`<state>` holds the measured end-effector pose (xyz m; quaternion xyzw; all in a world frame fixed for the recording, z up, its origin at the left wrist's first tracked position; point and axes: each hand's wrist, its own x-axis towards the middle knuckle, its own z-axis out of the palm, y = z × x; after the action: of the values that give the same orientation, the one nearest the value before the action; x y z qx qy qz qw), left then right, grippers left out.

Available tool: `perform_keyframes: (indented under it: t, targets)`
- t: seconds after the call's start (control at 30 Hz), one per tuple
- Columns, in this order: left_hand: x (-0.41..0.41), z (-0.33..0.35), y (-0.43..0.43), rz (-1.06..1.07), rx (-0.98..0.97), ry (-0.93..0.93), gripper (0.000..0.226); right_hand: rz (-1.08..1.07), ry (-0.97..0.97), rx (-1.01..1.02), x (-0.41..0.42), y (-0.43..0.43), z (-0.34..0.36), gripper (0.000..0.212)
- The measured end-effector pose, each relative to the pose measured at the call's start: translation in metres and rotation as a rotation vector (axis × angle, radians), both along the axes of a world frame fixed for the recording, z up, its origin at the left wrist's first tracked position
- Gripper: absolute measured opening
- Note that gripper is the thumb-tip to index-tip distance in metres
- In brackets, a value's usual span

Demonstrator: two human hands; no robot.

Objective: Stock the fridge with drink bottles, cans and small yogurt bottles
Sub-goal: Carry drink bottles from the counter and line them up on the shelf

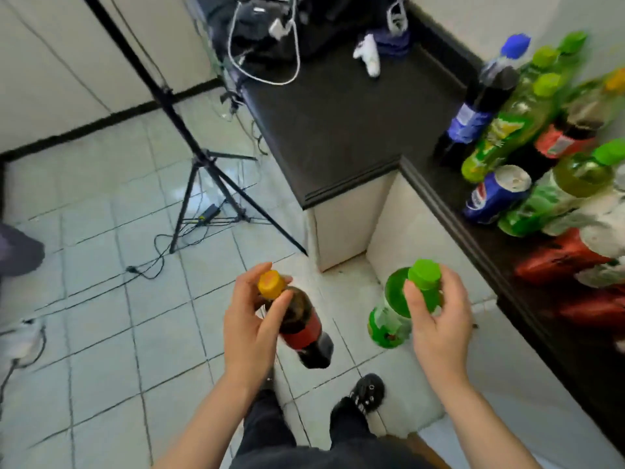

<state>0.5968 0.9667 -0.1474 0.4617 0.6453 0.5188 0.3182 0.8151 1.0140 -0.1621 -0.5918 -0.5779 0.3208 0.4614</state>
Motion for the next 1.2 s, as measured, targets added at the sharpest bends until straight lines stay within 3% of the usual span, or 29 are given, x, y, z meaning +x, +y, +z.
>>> perform_keyframes:
  t: [0.2,0.6,0.77,1.1,1.2]
  targets:
    - [-0.123,-0.006,-0.081,0.336,0.051,-0.003,0.035,0.368,-0.022,-0.035,-0.15,-0.017,0.003,0.037]
    - [-0.401,0.018,-0.265,0.702,0.068,0.194,0.041,0.902,0.042,0.017,-0.502,-0.127,0.018,0.022]
    - [-0.477,0.028,-0.327,0.947,0.056,0.269,0.039,1.134,0.011,0.073,-0.619,-0.171,0.029,0.019]
    - [-0.587,0.006,-0.438,1.346,-0.041,0.138,0.04,1.58,-0.005,0.059,-0.825,-0.265,0.0,0.013]
    - [-0.626,0.017,-0.468,1.466,-0.09,0.126,0.038,1.73,-0.003,0.057,-0.897,-0.298,0.007,0.021]
